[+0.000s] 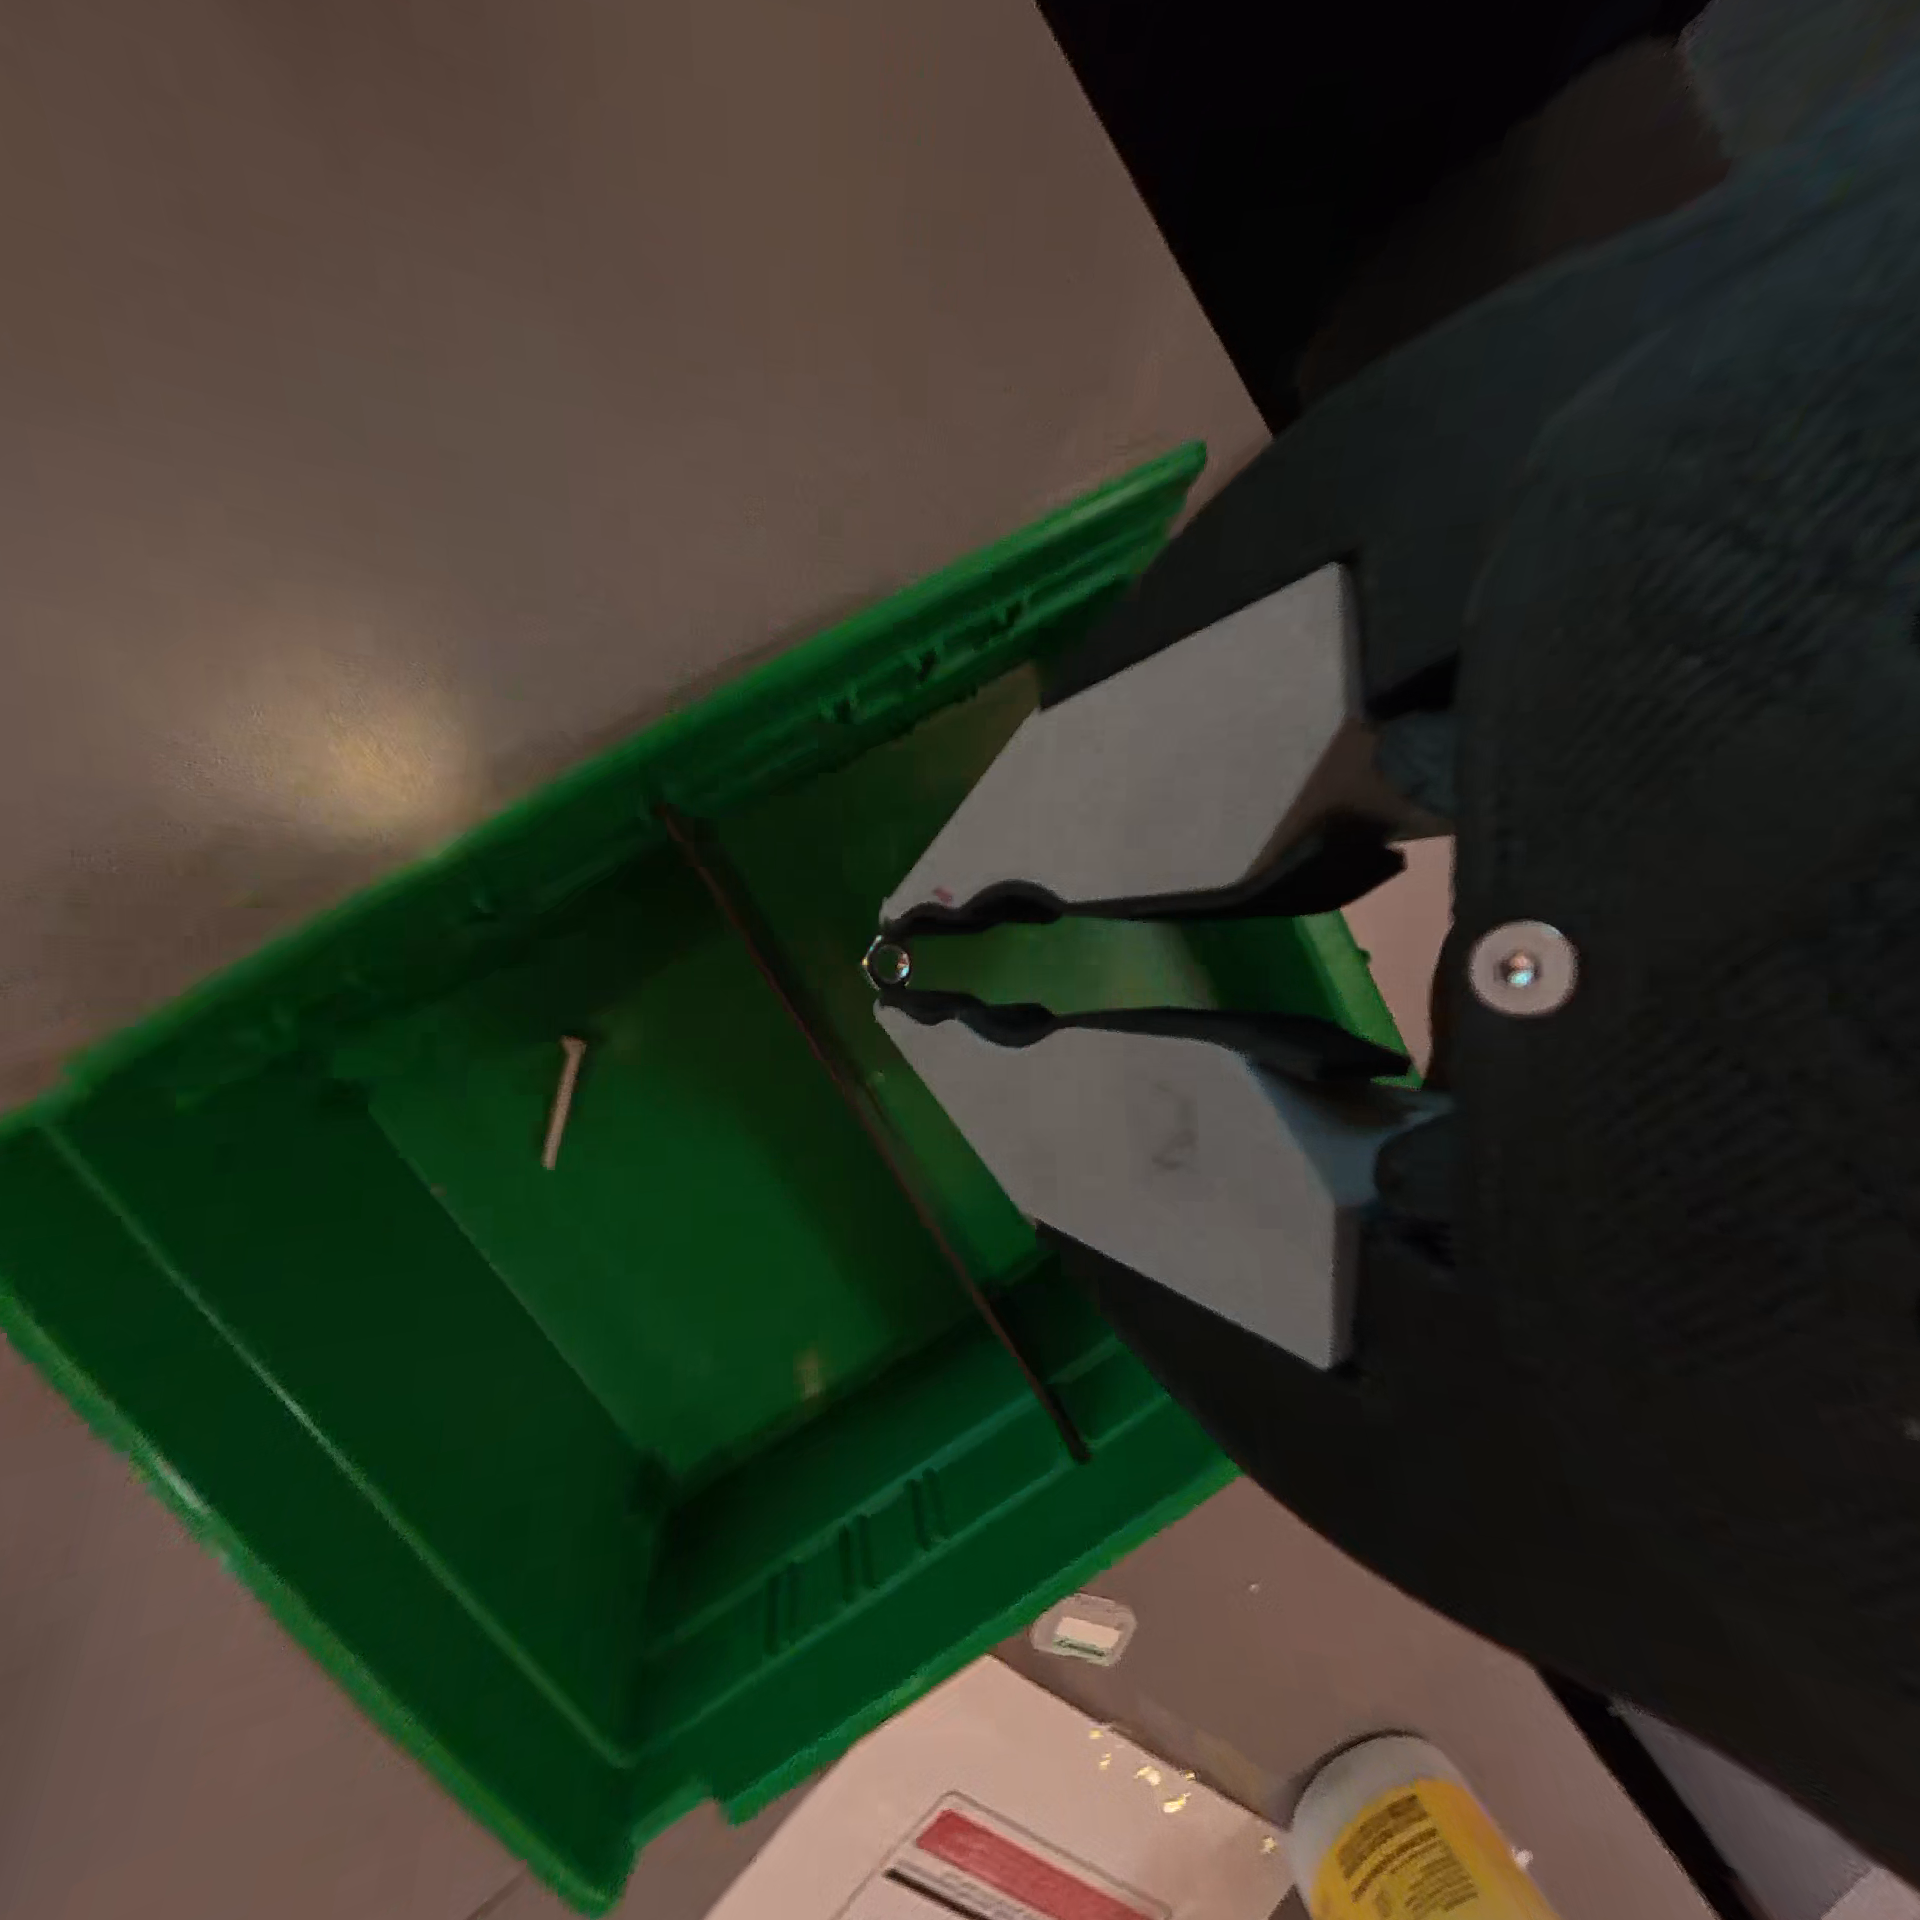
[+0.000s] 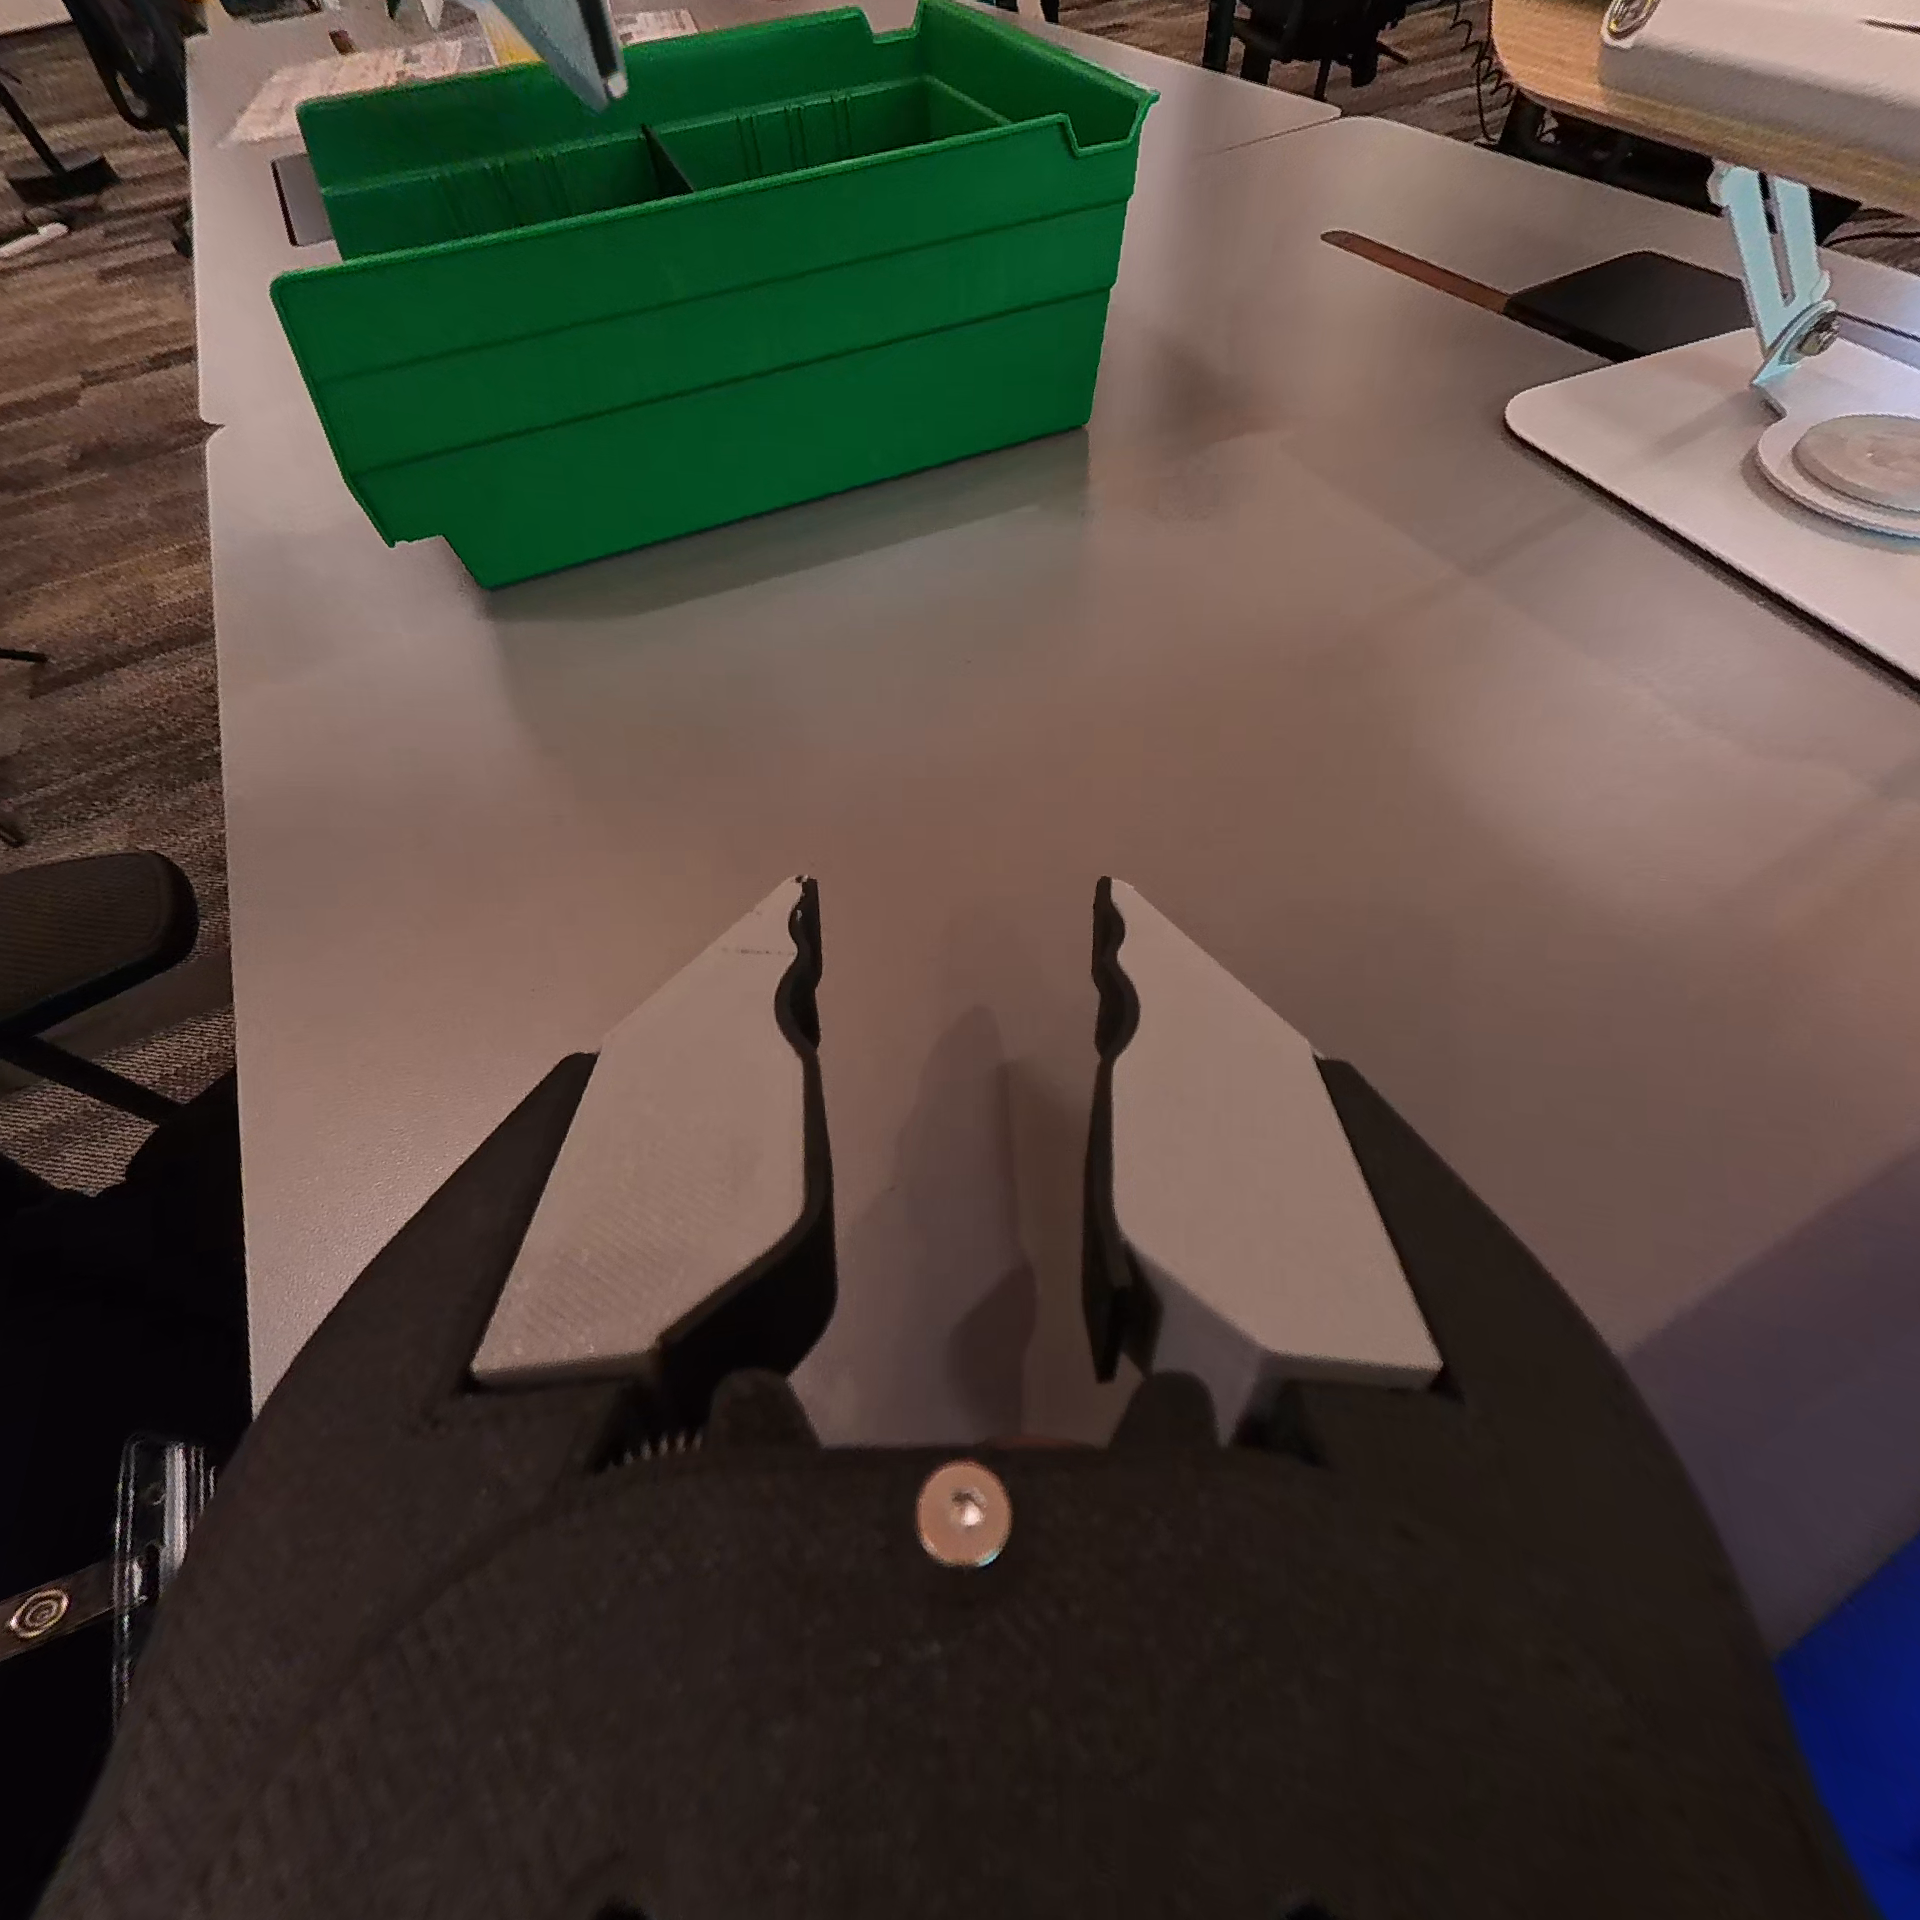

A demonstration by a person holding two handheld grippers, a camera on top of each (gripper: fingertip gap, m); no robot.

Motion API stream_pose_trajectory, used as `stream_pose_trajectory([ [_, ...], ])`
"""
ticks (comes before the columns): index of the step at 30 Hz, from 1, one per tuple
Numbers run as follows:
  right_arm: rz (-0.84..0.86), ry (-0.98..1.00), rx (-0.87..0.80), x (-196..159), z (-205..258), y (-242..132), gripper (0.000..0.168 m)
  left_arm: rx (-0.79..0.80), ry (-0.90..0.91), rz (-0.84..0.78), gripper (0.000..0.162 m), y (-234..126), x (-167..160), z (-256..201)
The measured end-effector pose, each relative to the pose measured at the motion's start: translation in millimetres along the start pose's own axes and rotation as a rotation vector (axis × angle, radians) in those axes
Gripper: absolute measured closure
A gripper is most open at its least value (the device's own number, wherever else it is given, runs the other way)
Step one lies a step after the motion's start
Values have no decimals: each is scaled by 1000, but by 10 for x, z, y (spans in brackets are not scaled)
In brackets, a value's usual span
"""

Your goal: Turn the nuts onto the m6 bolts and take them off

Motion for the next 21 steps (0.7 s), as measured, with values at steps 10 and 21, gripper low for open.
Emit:
stream_pose_trajectory([
  [10,-7,-2,-5,9,-13,-20,119,-128,279,-58,154,61,707,-1037],
  [21,-20,11,-7,21,-54,-55,119,-272,425,41,154,730,770,-1835],
])
Point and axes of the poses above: each gripper's, where its closed fingertips meet, y out along the fingers, x out of its top, z = x × y across the jaws, the point moved 4 cm from there along -y, back along the fingers, and after that the axes turned 2 degrees about x, right-handed, at the moved point
